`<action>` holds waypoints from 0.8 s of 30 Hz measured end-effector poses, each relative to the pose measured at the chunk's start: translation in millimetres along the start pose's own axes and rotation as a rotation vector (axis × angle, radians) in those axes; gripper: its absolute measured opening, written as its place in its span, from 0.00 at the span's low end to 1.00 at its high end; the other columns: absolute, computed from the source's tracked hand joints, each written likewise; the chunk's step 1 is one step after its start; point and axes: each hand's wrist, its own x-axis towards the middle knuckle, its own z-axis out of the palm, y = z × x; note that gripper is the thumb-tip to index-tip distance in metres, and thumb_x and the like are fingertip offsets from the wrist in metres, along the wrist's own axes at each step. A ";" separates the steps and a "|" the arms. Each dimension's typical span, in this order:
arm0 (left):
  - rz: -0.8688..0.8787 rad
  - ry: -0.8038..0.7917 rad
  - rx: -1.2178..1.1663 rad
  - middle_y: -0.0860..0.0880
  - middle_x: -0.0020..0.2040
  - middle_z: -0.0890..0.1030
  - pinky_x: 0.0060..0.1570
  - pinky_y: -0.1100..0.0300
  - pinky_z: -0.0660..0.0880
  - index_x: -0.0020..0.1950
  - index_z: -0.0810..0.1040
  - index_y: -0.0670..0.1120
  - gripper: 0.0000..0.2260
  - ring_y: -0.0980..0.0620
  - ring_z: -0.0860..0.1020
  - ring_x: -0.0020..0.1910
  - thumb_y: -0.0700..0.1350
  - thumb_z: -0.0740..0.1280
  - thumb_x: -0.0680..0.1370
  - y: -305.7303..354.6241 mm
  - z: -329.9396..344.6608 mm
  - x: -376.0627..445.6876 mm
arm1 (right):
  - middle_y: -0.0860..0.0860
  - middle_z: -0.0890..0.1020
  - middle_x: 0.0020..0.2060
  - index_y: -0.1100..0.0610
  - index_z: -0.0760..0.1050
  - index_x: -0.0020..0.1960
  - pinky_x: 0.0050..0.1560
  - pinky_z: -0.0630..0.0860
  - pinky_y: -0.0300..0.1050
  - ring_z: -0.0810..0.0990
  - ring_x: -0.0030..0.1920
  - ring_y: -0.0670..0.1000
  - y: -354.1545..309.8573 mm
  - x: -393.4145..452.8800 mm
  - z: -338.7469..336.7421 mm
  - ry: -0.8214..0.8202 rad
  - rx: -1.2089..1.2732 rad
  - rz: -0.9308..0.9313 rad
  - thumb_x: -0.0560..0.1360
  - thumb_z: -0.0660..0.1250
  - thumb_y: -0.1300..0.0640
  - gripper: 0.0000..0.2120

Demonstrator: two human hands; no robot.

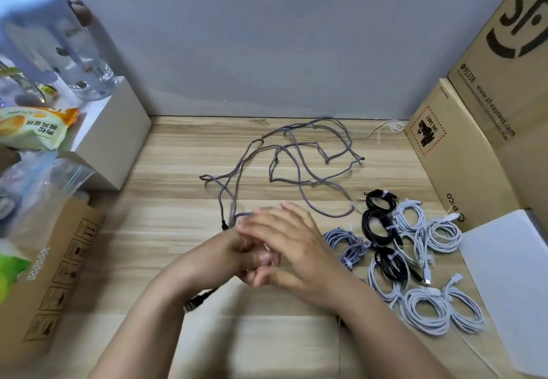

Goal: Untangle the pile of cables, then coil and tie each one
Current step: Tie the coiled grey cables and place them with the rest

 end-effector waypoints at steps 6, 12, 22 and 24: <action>0.090 -0.063 0.072 0.57 0.30 0.71 0.35 0.66 0.72 0.38 0.78 0.55 0.11 0.59 0.69 0.32 0.46 0.59 0.76 16.8 -13.9 -5.2 | 0.43 0.76 0.51 0.45 0.72 0.60 0.70 0.51 0.41 0.71 0.59 0.39 16.4 6.6 -10.1 0.128 0.197 0.090 0.74 0.60 0.38 0.18; 0.077 -0.057 0.113 0.55 0.31 0.73 0.36 0.64 0.71 0.42 0.73 0.44 0.08 0.57 0.71 0.31 0.46 0.58 0.77 12.5 -9.6 -2.6 | 0.40 0.69 0.26 0.57 0.78 0.34 0.36 0.70 0.39 0.67 0.31 0.40 13.4 14.7 -25.0 0.430 0.297 0.133 0.65 0.75 0.52 0.10; 0.256 0.186 -0.120 0.56 0.29 0.68 0.29 0.71 0.63 0.33 0.71 0.49 0.12 0.60 0.64 0.27 0.51 0.61 0.76 21.7 23.8 -1.8 | 0.42 0.75 0.24 0.47 0.75 0.31 0.31 0.67 0.32 0.68 0.27 0.41 2.7 37.4 -34.9 0.719 0.688 0.446 0.64 0.74 0.48 0.09; 0.312 0.187 -0.392 0.56 0.27 0.65 0.25 0.69 0.59 0.30 0.71 0.52 0.13 0.59 0.59 0.25 0.55 0.68 0.71 31.5 24.1 -3.6 | 0.39 0.77 0.26 0.48 0.74 0.34 0.35 0.67 0.29 0.71 0.29 0.38 8.0 37.6 -31.9 0.718 0.714 0.470 0.66 0.69 0.47 0.07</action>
